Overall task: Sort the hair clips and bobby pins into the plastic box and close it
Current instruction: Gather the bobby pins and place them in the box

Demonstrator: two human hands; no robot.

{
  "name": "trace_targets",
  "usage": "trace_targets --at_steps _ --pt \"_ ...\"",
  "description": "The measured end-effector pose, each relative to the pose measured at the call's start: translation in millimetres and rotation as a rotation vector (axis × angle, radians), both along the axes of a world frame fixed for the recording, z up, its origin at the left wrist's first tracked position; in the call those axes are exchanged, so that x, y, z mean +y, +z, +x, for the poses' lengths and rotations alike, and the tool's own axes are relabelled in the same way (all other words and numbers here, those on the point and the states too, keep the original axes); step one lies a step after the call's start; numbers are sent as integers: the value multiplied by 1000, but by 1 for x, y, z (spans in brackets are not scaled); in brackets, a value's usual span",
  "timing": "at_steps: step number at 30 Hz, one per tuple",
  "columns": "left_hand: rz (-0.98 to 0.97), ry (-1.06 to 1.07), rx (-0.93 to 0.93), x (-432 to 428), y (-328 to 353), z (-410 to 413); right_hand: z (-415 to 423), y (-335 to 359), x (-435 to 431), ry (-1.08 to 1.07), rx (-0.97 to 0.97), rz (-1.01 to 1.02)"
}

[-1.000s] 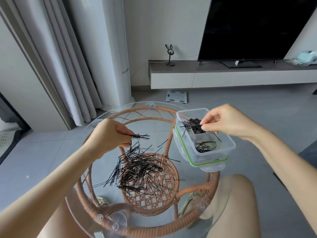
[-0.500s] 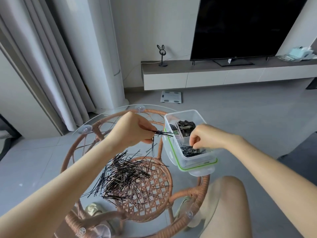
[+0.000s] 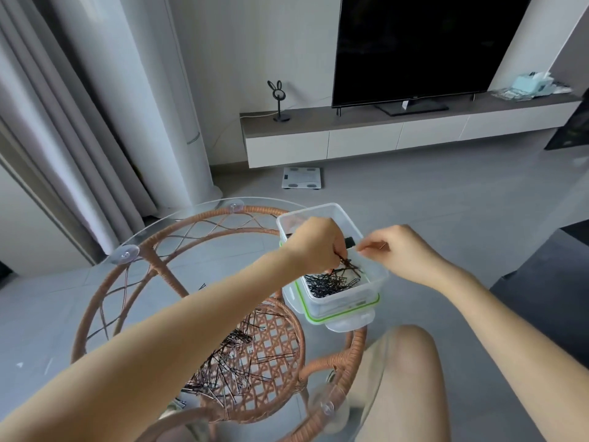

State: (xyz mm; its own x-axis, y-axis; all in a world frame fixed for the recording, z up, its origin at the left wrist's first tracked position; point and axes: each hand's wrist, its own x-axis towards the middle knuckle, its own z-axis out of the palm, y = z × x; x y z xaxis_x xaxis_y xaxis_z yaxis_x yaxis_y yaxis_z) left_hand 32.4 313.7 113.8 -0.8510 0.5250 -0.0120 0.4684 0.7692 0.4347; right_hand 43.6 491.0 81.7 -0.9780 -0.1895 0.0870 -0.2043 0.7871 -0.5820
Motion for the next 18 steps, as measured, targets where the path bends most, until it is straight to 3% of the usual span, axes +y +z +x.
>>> trace_targets --at_steps 4,6,12,15,18 --pt "-312 -169 -25 15 -17 -2 5 3 -5 32 -9 32" --pt "-349 -206 -61 13 -18 -1 7 5 -9 41 -8 44" --pt "-44 -82 -154 -42 2 0 23 22 -45 123 89 8" --pt "105 81 -86 -94 0 8 39 27 -76 264 142 -54" --pt "122 285 -5 -148 -18 27 62 15 -106 380 39 -35"
